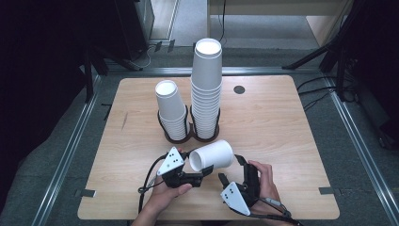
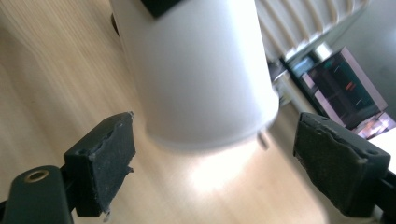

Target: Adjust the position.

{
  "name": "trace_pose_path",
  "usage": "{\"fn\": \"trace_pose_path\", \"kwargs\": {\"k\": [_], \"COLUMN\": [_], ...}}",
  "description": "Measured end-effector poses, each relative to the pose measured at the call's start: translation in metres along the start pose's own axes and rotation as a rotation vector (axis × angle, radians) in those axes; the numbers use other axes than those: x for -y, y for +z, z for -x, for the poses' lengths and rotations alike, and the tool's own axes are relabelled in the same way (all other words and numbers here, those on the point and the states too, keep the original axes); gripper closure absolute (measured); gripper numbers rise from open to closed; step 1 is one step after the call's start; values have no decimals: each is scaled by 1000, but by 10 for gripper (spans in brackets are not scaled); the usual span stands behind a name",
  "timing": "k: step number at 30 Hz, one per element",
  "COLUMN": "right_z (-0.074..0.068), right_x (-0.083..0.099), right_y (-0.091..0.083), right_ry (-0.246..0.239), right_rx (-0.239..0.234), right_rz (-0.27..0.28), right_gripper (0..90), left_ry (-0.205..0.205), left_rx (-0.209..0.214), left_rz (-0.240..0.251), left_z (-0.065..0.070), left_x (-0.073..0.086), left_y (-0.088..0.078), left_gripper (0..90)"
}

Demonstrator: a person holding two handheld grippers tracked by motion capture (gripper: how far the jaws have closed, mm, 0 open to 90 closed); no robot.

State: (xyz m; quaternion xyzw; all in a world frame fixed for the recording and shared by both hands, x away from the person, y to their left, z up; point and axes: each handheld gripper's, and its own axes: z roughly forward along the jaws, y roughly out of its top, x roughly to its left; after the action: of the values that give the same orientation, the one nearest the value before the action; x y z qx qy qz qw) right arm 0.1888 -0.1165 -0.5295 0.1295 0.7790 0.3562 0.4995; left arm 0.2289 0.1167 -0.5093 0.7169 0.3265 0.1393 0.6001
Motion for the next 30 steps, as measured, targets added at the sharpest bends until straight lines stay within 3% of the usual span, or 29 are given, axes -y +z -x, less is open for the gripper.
{"fn": "trace_pose_path", "kwargs": {"k": [3,9,14,16,19,30], "right_z": [3,14,30,33,39,51], "right_x": [5,10,12,12,14,17], "right_y": [-4,-9,-9,-9,-9,-11], "right_ry": [104,463,758,828,976,1275], "right_rx": [-10,-23,-99,-114,-126,-212], "right_rz": [-37,-126,-141,-139,-128,-96], "right_gripper": [136,51,16,16,24,64], "left_ry": [-20,29,40,29,16,14], "left_rx": [4,-31,-69,-71,-68,-66], "left_rz": [24,34,36,45,55,108], "left_z": [0,7,9,9,9,14], "left_x": [2,5,7,8,9,12], "left_y": [2,6,9,10,11,13], "left_gripper": [226,225,225,225,224,223]}}
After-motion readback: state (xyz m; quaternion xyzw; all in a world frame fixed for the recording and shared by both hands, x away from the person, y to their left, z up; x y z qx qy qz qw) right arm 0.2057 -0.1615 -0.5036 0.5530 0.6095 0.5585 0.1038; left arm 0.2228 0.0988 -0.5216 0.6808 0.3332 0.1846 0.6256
